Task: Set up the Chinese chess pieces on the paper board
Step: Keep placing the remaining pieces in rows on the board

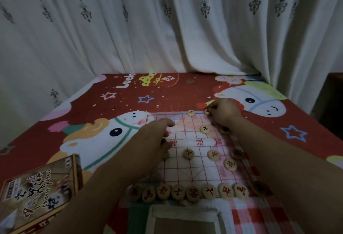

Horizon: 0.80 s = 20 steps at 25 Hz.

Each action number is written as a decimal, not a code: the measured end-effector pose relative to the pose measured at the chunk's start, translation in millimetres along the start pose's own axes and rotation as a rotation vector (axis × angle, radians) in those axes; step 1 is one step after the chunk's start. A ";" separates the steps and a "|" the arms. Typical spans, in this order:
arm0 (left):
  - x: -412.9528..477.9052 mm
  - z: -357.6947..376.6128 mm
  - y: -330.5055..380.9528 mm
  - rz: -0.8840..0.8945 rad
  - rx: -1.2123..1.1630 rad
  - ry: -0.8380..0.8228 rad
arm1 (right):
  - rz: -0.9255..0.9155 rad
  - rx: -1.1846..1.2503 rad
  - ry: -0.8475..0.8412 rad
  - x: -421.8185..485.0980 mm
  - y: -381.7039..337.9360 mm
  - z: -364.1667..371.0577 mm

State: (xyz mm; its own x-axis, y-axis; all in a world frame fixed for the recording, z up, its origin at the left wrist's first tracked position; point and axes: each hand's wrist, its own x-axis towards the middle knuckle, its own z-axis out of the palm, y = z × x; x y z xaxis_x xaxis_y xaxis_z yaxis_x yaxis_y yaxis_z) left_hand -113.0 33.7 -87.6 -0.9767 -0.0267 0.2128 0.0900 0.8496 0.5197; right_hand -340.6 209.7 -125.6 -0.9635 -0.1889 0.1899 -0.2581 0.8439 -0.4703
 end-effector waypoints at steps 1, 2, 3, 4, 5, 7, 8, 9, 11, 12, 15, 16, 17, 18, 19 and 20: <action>-0.3 -0.9 0.7 -0.004 -0.017 0.003 | -0.015 -0.004 0.018 -1.7 1.1 -1.2; -0.4 -1.8 0.9 -0.007 -0.028 0.005 | -0.043 -0.016 0.031 -1.6 3.1 -1.1; -0.3 -2.6 0.4 -0.005 -0.030 0.008 | -0.082 -0.041 0.038 -1.5 5.7 -0.3; -0.3 -3.0 -0.6 0.001 -0.027 0.013 | -0.121 -0.078 0.024 -0.5 9.4 2.0; -0.3 -3.2 -1.6 0.007 -0.028 0.020 | -0.153 -0.136 -0.003 -2.6 10.9 2.3; -0.1 -3.3 -3.2 0.019 -0.039 0.031 | -0.168 -0.204 -0.030 -6.6 11.7 2.2; -0.1 -3.2 -2.8 0.028 -0.052 0.037 | -0.179 -0.162 -0.001 -10.1 9.0 -0.4; -0.4 -3.3 -2.1 0.041 -0.074 0.049 | -0.194 -0.072 0.041 -17.9 1.1 -5.6; -0.9 -3.8 -0.8 0.092 -0.127 0.098 | -0.214 0.297 0.061 -44.2 -25.7 -19.7; -1.1 -4.3 -0.4 0.119 -0.139 0.130 | -0.217 0.501 -0.024 -60.4 -41.8 -28.4; -1.6 -5.3 1.2 0.186 -0.119 0.205 | -0.256 0.751 -0.420 -104.7 -74.2 -47.2; -2.4 -4.9 2.6 0.211 -0.103 0.228 | -0.263 0.769 -0.511 -113.6 -78.4 -47.8; -3.1 -3.8 4.1 0.234 -0.090 0.249 | -0.260 0.795 -0.555 -118.7 -80.1 -46.1; -3.3 -2.5 5.3 0.252 -0.083 0.265 | -0.244 0.832 -0.561 -121.2 -79.8 -44.0; -3.6 -1.3 6.1 0.262 -0.084 0.275 | -0.222 0.877 -0.557 -121.7 -78.7 -42.1; -3.4 -0.6 5.7 0.263 -0.093 0.282 | -0.203 0.919 -0.550 -121.3 -76.9 -40.5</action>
State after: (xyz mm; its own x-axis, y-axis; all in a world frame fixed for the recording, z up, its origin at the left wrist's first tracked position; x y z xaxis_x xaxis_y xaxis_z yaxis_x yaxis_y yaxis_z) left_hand -109.0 38.3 -84.9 -0.8273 0.0306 0.5610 0.3599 0.7955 0.4874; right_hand -200.9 188.1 -77.5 -0.7381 -0.6739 0.0330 -0.1506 0.1169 -0.9817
